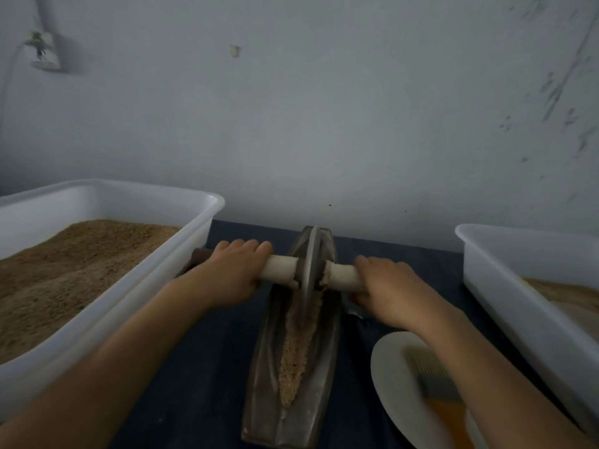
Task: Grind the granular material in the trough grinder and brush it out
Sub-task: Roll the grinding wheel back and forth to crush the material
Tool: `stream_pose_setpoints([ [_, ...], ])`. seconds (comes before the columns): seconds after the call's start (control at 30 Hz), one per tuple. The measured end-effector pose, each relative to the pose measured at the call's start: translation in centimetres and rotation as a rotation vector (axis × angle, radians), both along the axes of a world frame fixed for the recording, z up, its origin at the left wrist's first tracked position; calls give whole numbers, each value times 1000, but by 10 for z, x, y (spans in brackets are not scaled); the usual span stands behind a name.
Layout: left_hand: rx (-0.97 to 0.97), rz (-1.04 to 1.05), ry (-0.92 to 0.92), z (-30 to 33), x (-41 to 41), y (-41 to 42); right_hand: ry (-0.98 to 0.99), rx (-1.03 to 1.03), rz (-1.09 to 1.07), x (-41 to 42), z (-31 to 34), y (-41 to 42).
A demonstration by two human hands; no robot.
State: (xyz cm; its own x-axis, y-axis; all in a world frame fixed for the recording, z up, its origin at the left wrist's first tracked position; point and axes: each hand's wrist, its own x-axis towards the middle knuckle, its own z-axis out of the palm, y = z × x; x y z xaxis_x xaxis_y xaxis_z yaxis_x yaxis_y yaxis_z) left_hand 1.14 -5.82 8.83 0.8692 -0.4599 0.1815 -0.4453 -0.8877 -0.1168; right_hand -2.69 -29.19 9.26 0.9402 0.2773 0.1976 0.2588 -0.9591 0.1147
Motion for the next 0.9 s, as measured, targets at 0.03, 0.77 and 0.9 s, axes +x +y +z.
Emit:
stream_pose_setpoints([
  [0.03, -24, 7, -85, -6, 3, -2, -83, -8, -3, 5, -5, -2],
  [0.77, 107, -71, 586, 43, -46, 11, 519, -17, 65, -52, 41, 11],
  [0.9, 40, -43, 560, 36, -35, 8, 403, 13, 28, -36, 31, 11],
])
